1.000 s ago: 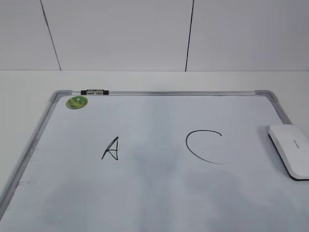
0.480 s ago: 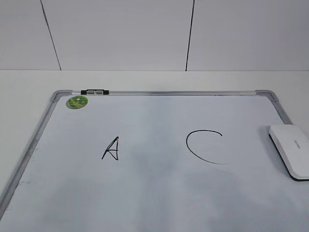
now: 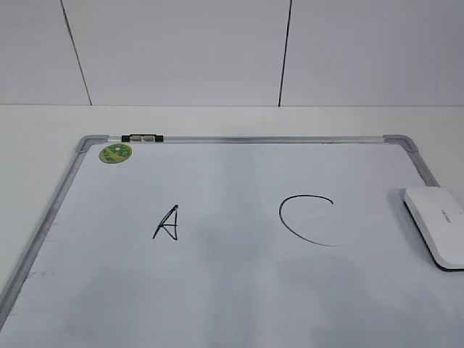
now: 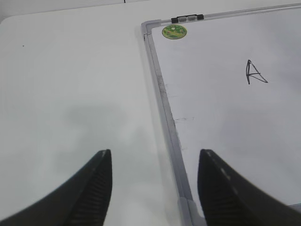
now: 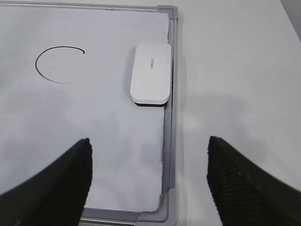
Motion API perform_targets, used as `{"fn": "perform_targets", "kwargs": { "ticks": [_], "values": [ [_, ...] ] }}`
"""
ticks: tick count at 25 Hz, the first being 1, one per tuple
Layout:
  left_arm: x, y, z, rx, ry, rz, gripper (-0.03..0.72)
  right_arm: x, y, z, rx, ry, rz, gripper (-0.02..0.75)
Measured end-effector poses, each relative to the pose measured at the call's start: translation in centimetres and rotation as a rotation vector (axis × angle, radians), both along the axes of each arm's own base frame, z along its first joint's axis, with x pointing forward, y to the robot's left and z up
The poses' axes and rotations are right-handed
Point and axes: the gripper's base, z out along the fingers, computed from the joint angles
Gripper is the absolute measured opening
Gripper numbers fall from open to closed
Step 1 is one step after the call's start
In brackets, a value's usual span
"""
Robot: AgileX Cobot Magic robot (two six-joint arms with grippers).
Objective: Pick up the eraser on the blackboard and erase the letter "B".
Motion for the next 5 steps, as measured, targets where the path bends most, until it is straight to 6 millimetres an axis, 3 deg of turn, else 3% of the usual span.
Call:
{"fn": "perform_targets", "kwargs": {
  "ticks": [5],
  "values": [
    [0.0, 0.0, 0.0, 0.0, 0.0, 0.0, 0.428, 0.0, 0.0, 0.0, 0.0, 0.0, 0.0, 0.594]
  ]
}}
